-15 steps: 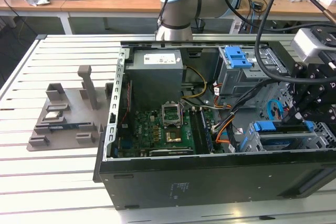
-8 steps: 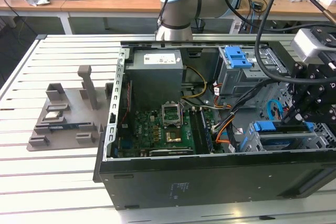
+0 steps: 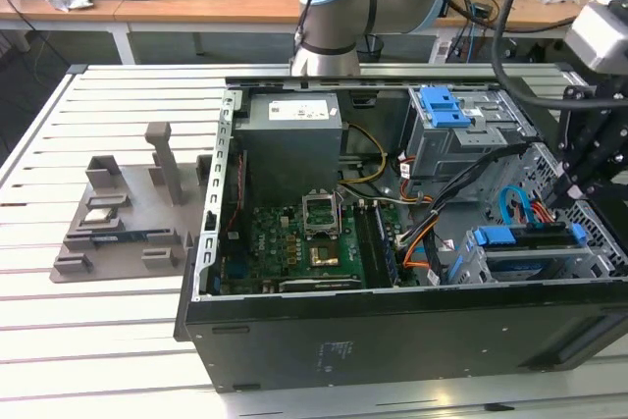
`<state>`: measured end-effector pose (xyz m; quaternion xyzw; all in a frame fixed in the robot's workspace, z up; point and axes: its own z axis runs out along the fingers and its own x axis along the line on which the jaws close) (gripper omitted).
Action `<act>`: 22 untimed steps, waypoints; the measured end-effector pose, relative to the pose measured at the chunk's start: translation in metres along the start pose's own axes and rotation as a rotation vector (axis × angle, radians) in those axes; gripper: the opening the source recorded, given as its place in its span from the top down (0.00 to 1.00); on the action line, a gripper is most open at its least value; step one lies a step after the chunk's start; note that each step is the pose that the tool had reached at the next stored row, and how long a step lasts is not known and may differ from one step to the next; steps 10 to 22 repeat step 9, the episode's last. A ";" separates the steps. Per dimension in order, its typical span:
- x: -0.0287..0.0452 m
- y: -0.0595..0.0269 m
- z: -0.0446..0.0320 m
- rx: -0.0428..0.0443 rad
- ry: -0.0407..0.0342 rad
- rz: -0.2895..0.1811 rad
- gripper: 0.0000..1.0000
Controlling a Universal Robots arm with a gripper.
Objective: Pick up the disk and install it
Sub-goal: 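Insert the second disk wire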
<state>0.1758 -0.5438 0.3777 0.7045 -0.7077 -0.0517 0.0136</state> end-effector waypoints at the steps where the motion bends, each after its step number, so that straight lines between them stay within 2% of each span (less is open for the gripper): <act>1: -0.0003 0.0005 -0.0051 0.0001 -0.0001 0.000 0.90; 3: -0.0007 0.0012 -0.0129 0.0000 0.0000 0.000 0.90; 22: -0.0008 0.0013 -0.0137 0.0000 0.0000 0.000 0.90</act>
